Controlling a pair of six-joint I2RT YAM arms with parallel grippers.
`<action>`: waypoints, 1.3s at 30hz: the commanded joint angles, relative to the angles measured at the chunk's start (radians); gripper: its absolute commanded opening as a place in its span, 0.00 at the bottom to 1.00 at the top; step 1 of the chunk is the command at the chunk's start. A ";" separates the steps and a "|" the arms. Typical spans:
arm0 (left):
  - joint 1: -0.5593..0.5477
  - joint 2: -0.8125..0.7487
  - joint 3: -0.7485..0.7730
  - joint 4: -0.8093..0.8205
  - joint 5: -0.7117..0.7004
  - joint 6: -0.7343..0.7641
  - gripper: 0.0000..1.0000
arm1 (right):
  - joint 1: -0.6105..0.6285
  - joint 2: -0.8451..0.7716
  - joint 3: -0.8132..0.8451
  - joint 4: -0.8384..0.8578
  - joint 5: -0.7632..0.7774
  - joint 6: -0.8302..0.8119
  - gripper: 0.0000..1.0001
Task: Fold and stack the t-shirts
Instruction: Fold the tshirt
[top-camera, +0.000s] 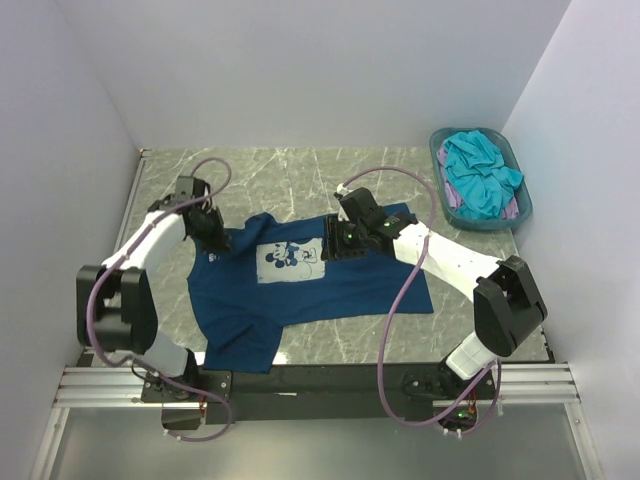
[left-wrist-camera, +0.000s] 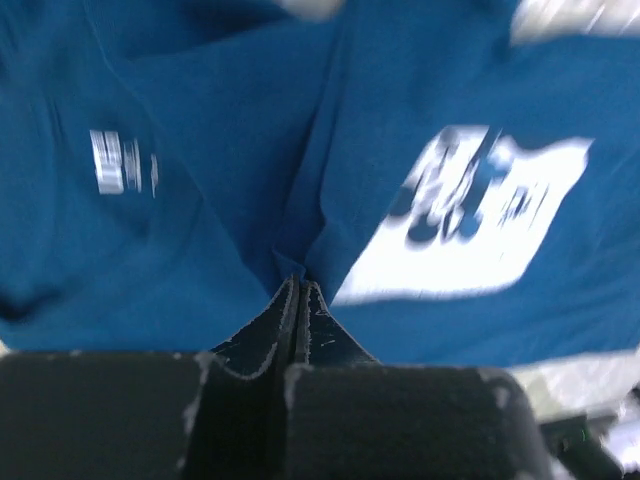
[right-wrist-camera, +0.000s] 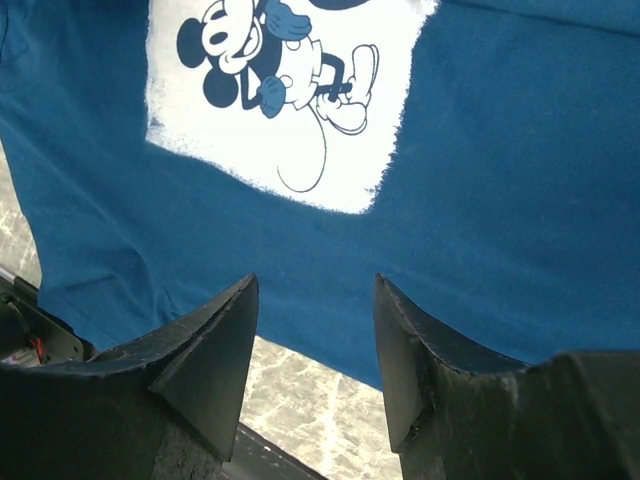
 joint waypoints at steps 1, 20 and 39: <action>-0.004 -0.119 -0.074 -0.013 0.079 -0.025 0.01 | 0.012 -0.040 0.015 0.001 0.017 0.007 0.57; -0.011 -0.311 -0.318 -0.074 0.161 -0.082 0.03 | 0.021 0.018 0.053 -0.006 0.029 -0.011 0.56; -0.013 -0.327 -0.433 -0.070 0.159 -0.094 0.05 | 0.044 0.182 0.202 -0.047 -0.020 -0.117 0.50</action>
